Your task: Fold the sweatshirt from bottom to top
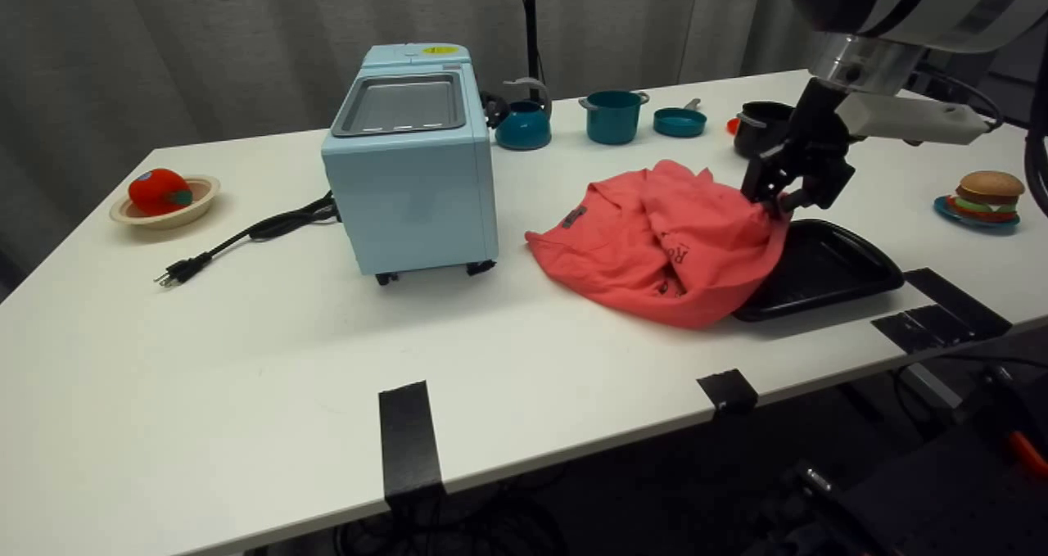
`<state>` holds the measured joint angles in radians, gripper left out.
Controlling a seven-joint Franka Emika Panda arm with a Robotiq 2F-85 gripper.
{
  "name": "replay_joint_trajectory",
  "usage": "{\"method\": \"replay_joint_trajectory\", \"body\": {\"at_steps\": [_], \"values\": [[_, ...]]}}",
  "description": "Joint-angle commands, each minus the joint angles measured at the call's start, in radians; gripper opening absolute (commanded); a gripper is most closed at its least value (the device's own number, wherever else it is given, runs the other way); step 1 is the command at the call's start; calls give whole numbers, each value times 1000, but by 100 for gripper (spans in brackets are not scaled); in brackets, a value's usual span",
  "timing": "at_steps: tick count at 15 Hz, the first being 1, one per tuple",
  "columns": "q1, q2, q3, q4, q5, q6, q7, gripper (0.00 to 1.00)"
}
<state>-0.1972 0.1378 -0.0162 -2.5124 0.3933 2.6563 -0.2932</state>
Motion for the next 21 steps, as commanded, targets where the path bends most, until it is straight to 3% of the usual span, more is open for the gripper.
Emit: {"method": "replay_joint_trajectory", "body": {"at_steps": [1,8,13,17,18,19,21], "values": [[45,-133,50,-44,137,20,-65,0],[218,-242,78,-20,367,40,-134,0],[265,-245,134,7,462,45,-182,0],[288,-222,160,34,469,51,-186,0],[289,-215,163,39,462,42,-180,10],[288,-211,166,43,458,34,-176,26],[310,-208,140,42,448,23,-172,40]]}}
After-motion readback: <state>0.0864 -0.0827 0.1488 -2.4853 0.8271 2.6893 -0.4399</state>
